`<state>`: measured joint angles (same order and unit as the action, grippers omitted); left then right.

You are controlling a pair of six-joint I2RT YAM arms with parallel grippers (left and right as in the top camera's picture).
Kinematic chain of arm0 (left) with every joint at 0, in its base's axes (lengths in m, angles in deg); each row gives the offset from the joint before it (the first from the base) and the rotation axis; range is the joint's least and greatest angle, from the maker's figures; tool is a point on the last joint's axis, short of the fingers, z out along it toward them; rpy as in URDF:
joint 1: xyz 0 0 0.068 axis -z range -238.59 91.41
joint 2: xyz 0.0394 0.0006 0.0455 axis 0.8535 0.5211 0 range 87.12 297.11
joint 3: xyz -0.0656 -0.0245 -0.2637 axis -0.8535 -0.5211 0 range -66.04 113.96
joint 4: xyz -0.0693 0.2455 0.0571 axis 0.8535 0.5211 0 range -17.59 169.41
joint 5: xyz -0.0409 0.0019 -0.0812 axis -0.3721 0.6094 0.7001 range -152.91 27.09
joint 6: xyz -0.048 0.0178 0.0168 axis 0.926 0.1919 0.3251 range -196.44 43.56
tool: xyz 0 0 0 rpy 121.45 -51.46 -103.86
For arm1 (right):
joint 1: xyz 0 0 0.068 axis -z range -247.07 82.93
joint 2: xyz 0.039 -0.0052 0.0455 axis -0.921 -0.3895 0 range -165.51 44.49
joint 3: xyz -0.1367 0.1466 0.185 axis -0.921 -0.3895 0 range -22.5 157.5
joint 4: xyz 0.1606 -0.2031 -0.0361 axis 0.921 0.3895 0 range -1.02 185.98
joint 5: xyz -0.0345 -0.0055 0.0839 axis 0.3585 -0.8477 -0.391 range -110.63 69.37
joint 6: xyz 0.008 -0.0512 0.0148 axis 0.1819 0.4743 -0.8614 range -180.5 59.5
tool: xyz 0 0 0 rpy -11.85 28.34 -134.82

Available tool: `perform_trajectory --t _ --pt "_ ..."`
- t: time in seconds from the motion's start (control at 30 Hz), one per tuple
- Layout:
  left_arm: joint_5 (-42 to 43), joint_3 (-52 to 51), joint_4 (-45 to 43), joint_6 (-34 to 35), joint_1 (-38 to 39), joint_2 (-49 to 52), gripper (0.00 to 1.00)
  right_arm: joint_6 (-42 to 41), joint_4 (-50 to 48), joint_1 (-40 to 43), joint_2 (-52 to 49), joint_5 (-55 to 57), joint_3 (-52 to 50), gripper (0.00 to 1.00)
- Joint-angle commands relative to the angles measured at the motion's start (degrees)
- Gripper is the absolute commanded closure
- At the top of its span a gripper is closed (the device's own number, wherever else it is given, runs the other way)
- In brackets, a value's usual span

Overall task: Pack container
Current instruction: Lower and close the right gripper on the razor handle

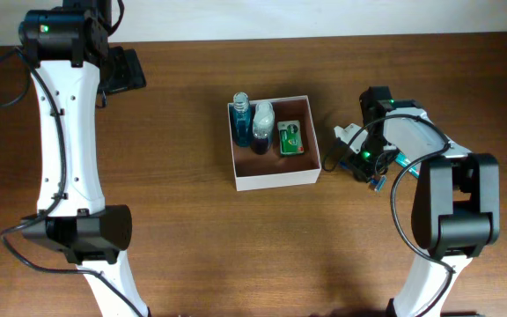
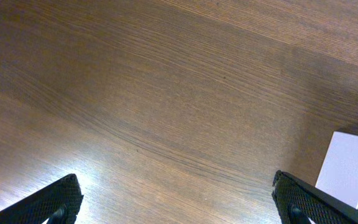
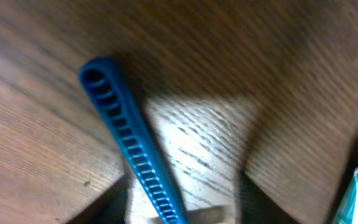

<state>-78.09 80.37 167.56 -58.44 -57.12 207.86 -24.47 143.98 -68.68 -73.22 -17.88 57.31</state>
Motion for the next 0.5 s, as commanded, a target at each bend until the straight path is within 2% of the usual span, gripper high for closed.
perform_trajectory --t 0.0,0.07,0.13,0.3,0.47 --pt "-0.02 -0.11 0.07 0.59 -0.11 -0.44 0.01 -0.46 0.02 -0.26 -1.49 -0.79 -0.52 0.75" --pt "-0.02 -0.11 0.07 0.57 -0.11 -0.44 0.01 -0.52 0.02 -0.26 -1.49 -0.79 -0.52 0.89" --pt "-0.02 -0.11 0.07 0.57 -0.11 -0.44 0.01 -1.62 0.02 -0.26 -1.49 -0.76 -0.50 0.96" --pt "-0.02 -0.11 0.07 0.59 -0.11 -0.44 0.01 -6.88 -0.02 -0.26 -1.49 -0.79 0.09 0.96" --pt "-0.02 -0.11 0.07 0.59 -0.11 -0.44 0.00 -21.38 2.05 -0.31 -1.49 -0.76 5.35 0.96"
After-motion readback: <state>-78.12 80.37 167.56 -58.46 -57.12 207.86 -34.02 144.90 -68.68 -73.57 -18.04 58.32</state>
